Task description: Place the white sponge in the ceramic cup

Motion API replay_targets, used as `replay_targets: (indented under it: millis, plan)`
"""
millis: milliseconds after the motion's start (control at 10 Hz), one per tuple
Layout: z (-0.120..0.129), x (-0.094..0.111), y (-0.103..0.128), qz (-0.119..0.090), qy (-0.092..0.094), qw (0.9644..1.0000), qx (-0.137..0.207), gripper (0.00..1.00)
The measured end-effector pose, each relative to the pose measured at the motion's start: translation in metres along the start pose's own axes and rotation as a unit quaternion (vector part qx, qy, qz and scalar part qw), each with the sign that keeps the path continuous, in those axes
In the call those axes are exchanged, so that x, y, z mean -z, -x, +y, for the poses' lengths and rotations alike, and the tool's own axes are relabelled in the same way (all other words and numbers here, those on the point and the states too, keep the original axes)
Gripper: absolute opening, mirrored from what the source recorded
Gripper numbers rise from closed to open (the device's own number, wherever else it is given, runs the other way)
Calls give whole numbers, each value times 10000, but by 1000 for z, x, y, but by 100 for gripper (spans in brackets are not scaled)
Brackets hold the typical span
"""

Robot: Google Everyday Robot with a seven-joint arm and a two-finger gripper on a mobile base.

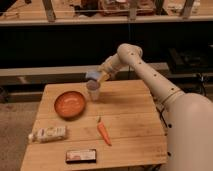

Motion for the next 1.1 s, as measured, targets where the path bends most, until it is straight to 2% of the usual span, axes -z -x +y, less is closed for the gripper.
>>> replay_targets:
  millis: [200, 300, 500, 600, 1100]
  plan:
    - [-1, -2, 1, -4, 18, 10000, 22, 1]
    - [0, -3, 3, -9, 27, 10000, 33, 6]
    - [-1, -4, 1, -9, 28, 10000, 36, 23]
    - [-2, -3, -1, -3, 28, 10000, 33, 27]
    - [-3, -7, 0, -9, 53, 10000, 64, 27]
